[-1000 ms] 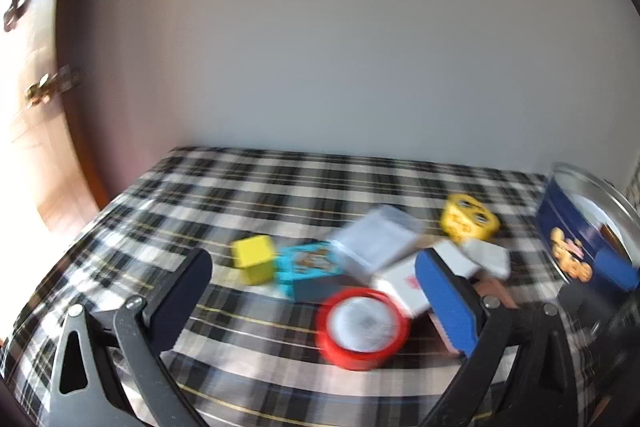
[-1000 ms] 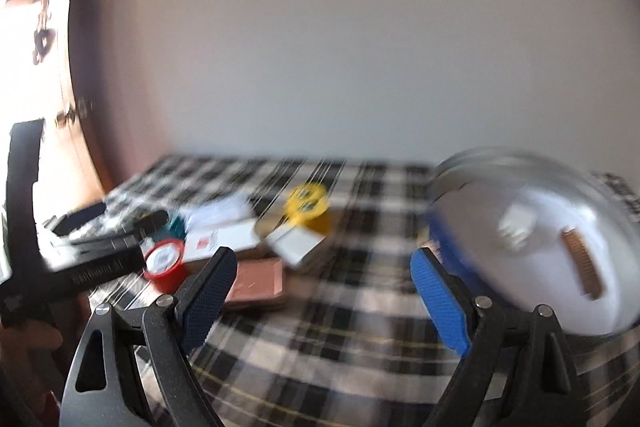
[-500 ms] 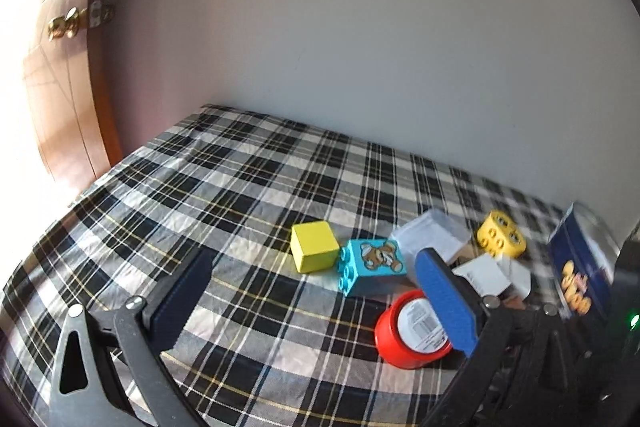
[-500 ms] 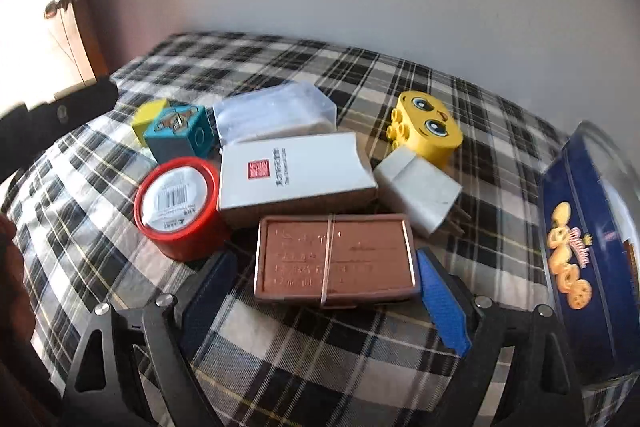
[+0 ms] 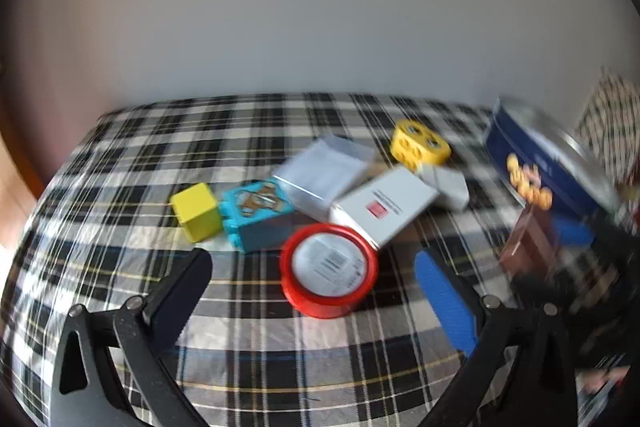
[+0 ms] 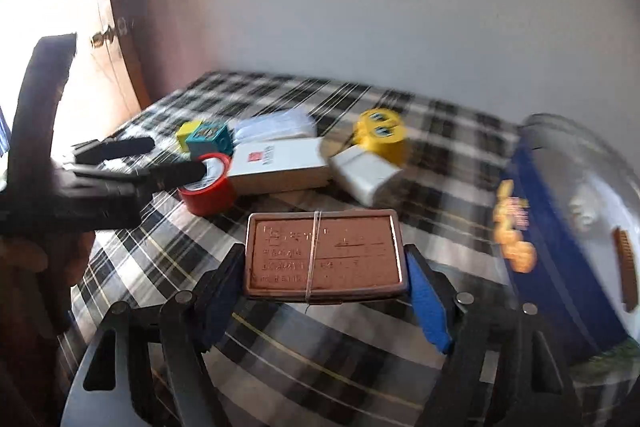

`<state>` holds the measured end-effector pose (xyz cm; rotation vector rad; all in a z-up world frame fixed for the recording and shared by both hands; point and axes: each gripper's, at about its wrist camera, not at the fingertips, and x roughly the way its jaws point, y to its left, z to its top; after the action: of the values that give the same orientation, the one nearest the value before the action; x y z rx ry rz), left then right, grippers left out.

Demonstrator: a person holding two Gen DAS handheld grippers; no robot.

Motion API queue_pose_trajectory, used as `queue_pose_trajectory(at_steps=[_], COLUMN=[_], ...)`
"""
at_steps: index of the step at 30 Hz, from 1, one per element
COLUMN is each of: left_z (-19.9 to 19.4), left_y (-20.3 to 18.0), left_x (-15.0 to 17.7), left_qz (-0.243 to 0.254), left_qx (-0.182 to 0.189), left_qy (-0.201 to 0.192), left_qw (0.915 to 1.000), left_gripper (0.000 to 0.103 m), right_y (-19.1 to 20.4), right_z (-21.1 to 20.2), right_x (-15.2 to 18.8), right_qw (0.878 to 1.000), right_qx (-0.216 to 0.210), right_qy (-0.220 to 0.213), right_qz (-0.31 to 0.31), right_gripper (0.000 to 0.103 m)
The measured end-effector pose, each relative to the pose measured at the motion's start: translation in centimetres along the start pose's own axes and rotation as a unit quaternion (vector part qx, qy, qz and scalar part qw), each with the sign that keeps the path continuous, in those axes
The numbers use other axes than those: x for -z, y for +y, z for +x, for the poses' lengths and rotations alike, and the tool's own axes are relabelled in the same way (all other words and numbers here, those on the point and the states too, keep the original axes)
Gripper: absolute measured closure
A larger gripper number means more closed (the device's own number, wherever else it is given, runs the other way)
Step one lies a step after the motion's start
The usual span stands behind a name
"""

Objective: Organize rigid objects
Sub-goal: 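Grasp the brown chocolate bar with the right tool while the left tool grasps the red tape roll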

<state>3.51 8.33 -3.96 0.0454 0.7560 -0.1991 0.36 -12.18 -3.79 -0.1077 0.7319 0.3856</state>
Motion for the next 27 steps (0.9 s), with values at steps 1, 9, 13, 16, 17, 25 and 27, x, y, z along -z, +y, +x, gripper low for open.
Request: queue_pose_trajectory(at_steps=[1,9,13,16,17,25,27], left_z=[0.3,2.9,3.2,3.8,3.9,3.6,3.5], left_y=[-0.3,0.7,-0.2,-0.2,-0.4,-0.3,0.0], left_x=[0.0,-0.1,-0.3,-0.4,-0.5,-0.6,-0.6], left_qz=[0.009,-0.041,-0.032,-0.037,-0.036,-0.040,-0.051], left_qx=[-0.008,-0.004,-0.025,-0.034,-0.034,-0.032,-0.026], left_qy=[0.007,0.069,0.074,0.076,0.077,0.067,0.064], left_qw=[0.9999,0.9967,0.9964,0.9958,0.9958,0.9964,0.9963], left_gripper=[0.003,0.030,0.030,0.028,0.024,0.049,0.049], right_y=[-0.5,-2.5,-2.7,-2.3,-2.2,-1.8,-2.1], right_z=[-0.4,-0.1,-0.3,-0.4,-0.4,-1.1,-1.6], right_x=[0.1,-0.5,-0.1,0.0,0.1,0.0,-0.1], right_qw=[1.000,0.999,0.998,0.999,0.999,0.999,0.999], right_qx=[0.006,0.000,-0.011,-0.005,-0.003,0.007,0.005], right_qy=[-0.008,0.003,0.006,0.003,0.002,-0.025,-0.038], right_qz=[0.002,0.048,0.059,0.051,0.048,0.032,0.036], right_gripper=[0.025,0.025,0.025,0.025,0.025,0.025,0.025])
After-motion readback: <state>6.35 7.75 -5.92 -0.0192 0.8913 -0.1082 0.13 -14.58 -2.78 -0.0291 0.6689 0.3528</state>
